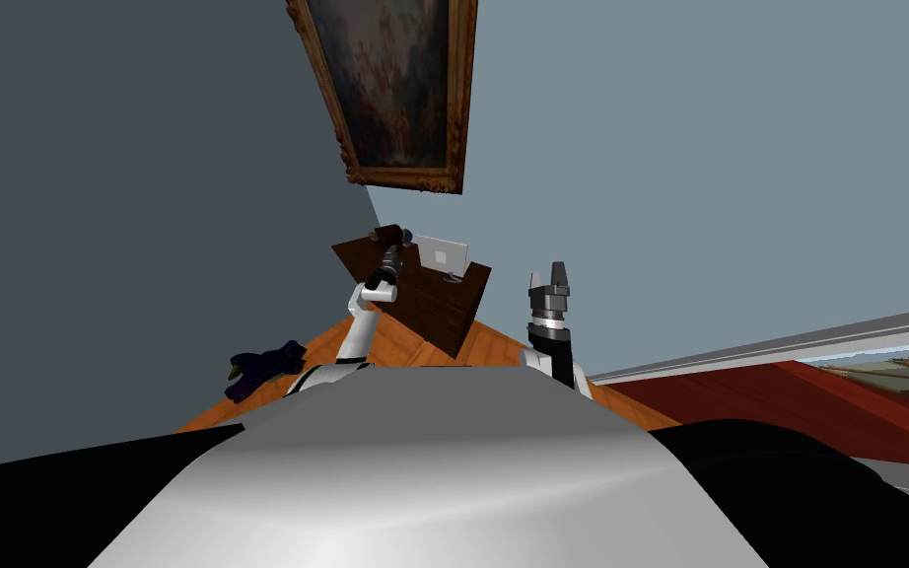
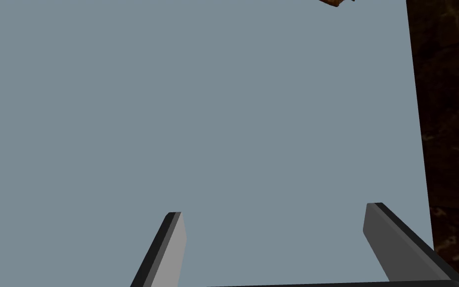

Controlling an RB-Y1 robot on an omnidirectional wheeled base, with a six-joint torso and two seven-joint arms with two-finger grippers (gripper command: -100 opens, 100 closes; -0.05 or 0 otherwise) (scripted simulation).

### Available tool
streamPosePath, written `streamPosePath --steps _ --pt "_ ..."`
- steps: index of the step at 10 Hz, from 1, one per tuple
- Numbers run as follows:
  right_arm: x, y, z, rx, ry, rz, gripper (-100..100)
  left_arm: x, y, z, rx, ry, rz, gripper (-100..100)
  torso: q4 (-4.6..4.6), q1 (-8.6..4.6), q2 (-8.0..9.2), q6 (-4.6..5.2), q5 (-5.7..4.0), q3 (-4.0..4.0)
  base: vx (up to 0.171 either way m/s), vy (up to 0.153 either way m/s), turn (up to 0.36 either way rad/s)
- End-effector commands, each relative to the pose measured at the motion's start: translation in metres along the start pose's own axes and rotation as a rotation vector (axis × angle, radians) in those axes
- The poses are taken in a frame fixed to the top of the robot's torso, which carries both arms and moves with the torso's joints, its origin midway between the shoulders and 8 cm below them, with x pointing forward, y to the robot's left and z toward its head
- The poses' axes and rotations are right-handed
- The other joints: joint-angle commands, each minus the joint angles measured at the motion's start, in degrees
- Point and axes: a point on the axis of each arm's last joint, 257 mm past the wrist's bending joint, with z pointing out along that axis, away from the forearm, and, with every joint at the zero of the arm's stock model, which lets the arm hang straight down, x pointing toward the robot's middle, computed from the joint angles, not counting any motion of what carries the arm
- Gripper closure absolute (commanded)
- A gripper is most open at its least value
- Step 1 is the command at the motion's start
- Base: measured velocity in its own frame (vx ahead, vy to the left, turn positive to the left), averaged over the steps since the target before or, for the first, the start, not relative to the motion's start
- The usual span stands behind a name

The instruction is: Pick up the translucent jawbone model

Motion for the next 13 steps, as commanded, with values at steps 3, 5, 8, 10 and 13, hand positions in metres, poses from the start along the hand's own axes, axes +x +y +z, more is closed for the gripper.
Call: streamPosePath --steps 3,5,8,10,13 --pt "0.0 0.0 0.0 0.0 0.0 0.0 0 0.014 0.019 0.025 -0.108 0.004 -0.045 -100 0.0 0.0 -0.01 0.0 0.0 -0.01 -0.009 0.013 -0.003" --pt "0.0 0.0 0.0 0.0 0.0 0.0 0 0.021 0.032 0.035 -0.168 0.008 -0.066 -100 0.0 0.0 0.0 0.0 0.0 0.0 -0.009 0.014 -0.009" --pt "0.0 0.0 0.0 0.0 0.0 0.0 0 0.031 0.05 0.044 -0.257 0.012 -0.084 -100 -0.01 -0.02 -0.03 0.01 -0.01 -0.02 -0.002 0.011 -0.015" --pt "0.0 0.0 0.0 0.0 0.0 0.0 0 0.041 0.057 0.05 -0.309 0.021 -0.102 -100 -0.01 -0.03 -0.02 -0.01 -0.01 -0.01 0.001 0.002 -0.008" --pt "0.0 0.0 0.0 0.0 0.0 0.0 0 0.051 0.075 0.052 -0.398 0.026 -0.116 -100 -0.01 -0.04 -0.05 0.01 -0.01 -0.03 0.005 0.006 -0.024"
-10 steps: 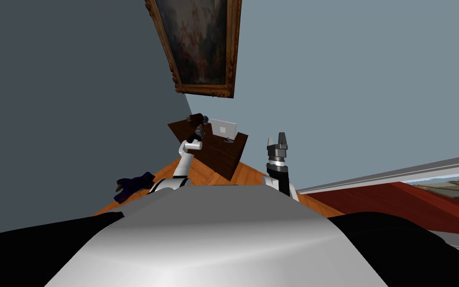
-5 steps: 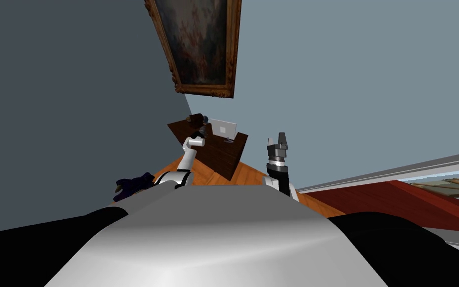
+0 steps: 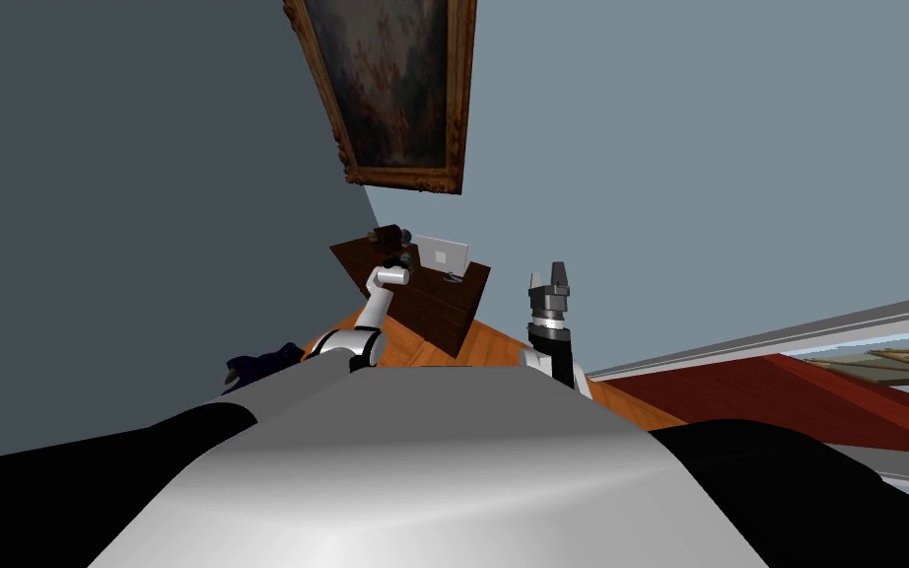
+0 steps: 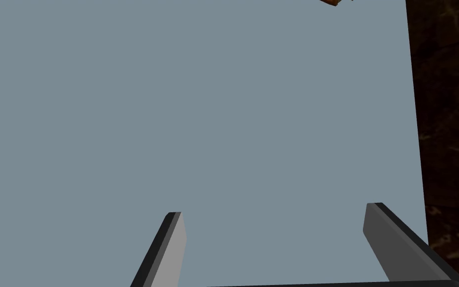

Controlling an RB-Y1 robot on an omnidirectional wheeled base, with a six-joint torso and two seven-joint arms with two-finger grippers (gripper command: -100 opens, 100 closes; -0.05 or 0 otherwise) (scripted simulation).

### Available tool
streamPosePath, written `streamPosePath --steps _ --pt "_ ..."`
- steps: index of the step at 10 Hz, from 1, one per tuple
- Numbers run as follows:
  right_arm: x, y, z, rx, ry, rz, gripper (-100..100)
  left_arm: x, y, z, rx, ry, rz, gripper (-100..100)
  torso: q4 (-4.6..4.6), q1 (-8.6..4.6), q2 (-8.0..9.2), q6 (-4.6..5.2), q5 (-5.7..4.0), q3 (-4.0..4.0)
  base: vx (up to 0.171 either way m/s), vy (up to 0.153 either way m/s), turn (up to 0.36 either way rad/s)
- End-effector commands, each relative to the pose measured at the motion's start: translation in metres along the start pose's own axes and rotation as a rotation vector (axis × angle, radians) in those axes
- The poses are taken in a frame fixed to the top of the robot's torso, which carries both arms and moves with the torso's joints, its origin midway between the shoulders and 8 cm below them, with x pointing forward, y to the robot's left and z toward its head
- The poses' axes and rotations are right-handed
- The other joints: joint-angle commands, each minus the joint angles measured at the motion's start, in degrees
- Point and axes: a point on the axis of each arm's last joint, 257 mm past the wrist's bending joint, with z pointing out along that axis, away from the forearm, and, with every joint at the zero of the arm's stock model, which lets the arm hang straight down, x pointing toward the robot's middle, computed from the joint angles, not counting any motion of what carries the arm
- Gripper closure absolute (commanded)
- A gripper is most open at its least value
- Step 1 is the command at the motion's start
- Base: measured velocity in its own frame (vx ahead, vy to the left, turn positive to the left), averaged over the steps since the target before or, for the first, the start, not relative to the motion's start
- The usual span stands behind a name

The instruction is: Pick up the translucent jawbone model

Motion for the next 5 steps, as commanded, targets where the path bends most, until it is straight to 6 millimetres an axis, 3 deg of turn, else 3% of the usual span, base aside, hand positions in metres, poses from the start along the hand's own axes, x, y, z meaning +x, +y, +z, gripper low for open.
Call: streamPosePath --steps 1,4,5 --pt "0.0 0.0 0.0 0.0 0.0 0.0 0 0.013 0.005 0.006 -0.056 0.012 -0.015 -100 0.0 0.0 0.0 0.0 0.0 0.0 0.008 0.002 -0.042" --pt "0.0 0.0 0.0 0.0 0.0 0.0 0 0.02 0.027 0.013 -0.156 0.012 -0.025 -100 0.0 -0.02 -0.02 0.01 -0.01 -0.01 0.011 0.002 -0.026" --pt "0.0 0.0 0.0 0.0 0.0 0.0 0 0.032 0.029 0.016 -0.195 0.025 -0.034 -100 -0.01 -0.01 -0.02 -0.01 0.0 -0.01 0.017 0.001 -0.049"
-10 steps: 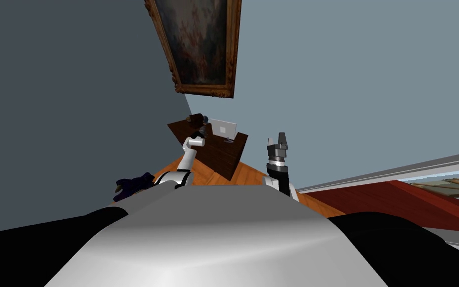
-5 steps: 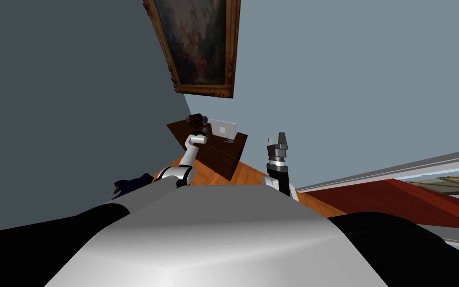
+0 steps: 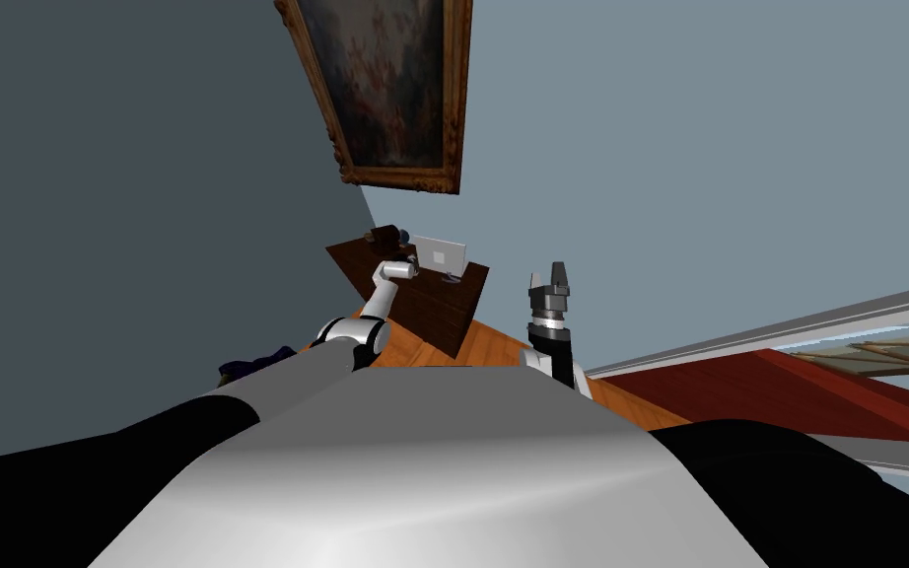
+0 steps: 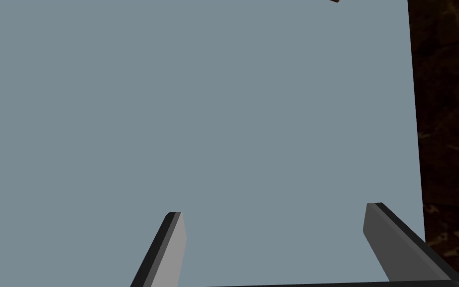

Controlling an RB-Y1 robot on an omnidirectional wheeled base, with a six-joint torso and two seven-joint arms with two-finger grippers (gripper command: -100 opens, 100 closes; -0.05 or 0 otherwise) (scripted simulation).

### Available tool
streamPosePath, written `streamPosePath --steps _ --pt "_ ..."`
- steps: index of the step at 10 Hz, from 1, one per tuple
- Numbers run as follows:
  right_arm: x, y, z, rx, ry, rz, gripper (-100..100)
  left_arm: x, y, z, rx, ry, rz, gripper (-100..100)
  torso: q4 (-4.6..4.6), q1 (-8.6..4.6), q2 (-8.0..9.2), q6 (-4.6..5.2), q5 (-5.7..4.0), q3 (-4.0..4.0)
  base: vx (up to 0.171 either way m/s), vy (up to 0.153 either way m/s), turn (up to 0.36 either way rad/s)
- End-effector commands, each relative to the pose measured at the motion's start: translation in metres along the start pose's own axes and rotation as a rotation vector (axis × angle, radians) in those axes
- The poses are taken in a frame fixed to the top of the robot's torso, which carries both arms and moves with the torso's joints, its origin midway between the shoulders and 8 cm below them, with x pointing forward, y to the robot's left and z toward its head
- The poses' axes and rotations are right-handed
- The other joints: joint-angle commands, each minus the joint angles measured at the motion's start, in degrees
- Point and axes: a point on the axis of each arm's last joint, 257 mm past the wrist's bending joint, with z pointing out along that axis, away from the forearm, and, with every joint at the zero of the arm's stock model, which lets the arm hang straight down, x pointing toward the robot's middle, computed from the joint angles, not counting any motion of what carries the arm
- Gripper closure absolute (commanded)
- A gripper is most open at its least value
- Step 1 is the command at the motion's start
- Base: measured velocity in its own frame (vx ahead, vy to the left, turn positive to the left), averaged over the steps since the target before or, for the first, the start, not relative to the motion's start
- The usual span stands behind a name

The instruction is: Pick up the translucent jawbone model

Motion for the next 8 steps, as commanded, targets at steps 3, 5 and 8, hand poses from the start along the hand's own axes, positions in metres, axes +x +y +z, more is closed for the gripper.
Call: streamPosePath --steps 3,5,8 --pt "0.0 0.0 0.0 0.0 0.0 0.0 0 0.015 0.017 0.005 -0.104 0.008 -0.011 -100 0.0 0.01 0.04 -0.03 0.01 0.02 0.009 -0.001 -0.024" --pt "0.0 0.0 0.0 0.0 0.0 0.0 0 0.023 0.03 0.008 -0.169 0.012 -0.017 -100 0.0 -0.01 0.02 -0.02 0.0 0.0 0.019 -0.004 -0.047" --pt "0.0 0.0 0.0 0.0 0.0 0.0 0 0.029 0.049 0.009 -0.249 0.01 -0.023 -100 -0.01 -0.02 -0.02 -0.01 0.0 -0.01 0.02 -0.002 -0.035"
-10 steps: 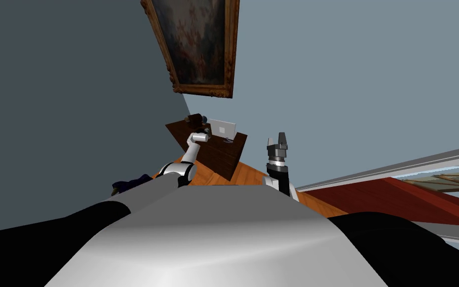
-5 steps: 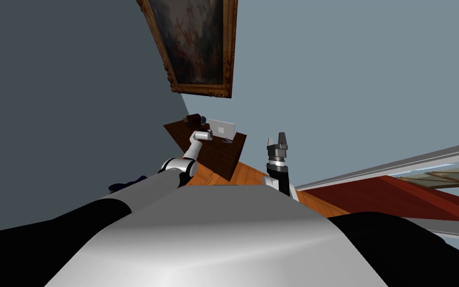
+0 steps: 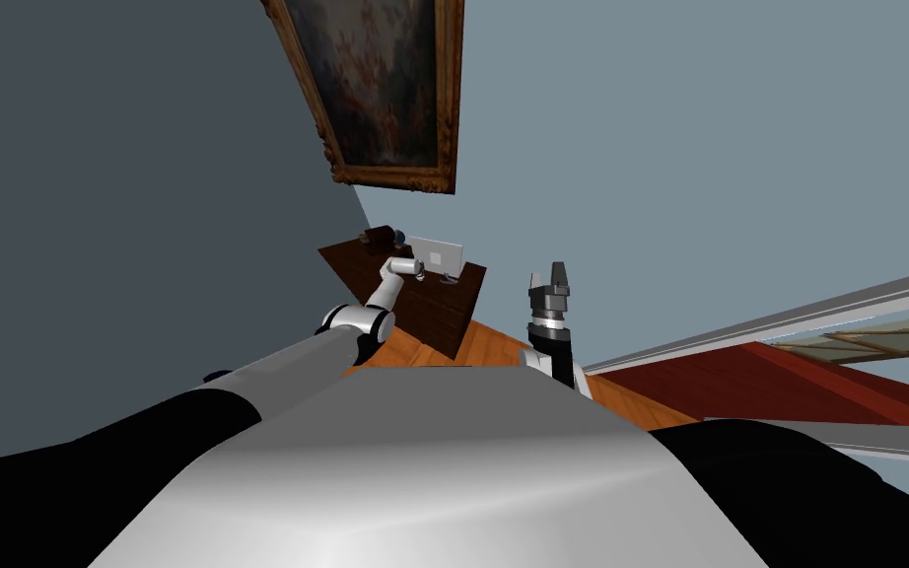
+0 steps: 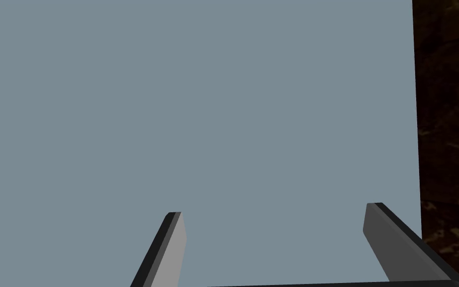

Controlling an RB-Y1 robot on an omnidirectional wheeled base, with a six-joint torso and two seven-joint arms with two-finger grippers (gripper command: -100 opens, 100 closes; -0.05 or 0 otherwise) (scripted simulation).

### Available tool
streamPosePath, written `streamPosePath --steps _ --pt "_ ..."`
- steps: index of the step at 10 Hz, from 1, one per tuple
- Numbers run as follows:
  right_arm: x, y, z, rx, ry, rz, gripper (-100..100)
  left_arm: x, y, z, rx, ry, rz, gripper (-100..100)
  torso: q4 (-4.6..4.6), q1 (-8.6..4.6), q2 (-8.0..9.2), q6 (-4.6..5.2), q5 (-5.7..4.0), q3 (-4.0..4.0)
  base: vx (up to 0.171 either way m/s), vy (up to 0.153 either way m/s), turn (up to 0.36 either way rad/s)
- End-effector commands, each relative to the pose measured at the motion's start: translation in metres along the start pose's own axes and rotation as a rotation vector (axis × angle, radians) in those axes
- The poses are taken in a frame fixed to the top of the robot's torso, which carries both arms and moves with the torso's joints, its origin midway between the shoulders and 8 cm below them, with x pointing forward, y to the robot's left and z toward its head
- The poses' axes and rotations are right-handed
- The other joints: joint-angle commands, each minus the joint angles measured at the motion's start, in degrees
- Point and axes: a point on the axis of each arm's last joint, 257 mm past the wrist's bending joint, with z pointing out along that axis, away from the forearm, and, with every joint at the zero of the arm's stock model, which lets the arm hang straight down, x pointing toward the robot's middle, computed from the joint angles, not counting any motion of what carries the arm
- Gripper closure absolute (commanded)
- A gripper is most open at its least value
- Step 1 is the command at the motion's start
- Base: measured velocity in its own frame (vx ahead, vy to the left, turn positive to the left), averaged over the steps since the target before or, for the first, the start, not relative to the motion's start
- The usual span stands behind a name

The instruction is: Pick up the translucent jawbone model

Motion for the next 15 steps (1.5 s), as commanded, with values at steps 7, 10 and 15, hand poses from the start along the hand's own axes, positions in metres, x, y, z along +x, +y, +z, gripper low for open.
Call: streamPosePath --steps 7,10,15 --pt "0.0 0.0 0.0 0.0 0.0 0.0 0 0.033 0.055 -0.002 -0.278 0.003 -0.009 -100 -0.01 -0.02 -0.05 0.0 -0.01 -0.03 0.034 -0.008 -0.059" --pt "0.0 0.0 0.0 0.0 0.0 0.0 0 0.034 0.07 -0.003 -0.333 -0.006 -0.012 -100 -0.01 -0.06 -0.06 0.0 -0.01 -0.04 0.034 -0.012 -0.043" --pt "0.0 0.0 0.0 0.0 0.0 0.0 0 0.041 0.102 -0.016 -0.482 -0.025 -0.015 -100 -0.03 -0.08 -0.13 -0.01 -0.02 -0.08 0.054 -0.015 -0.072"
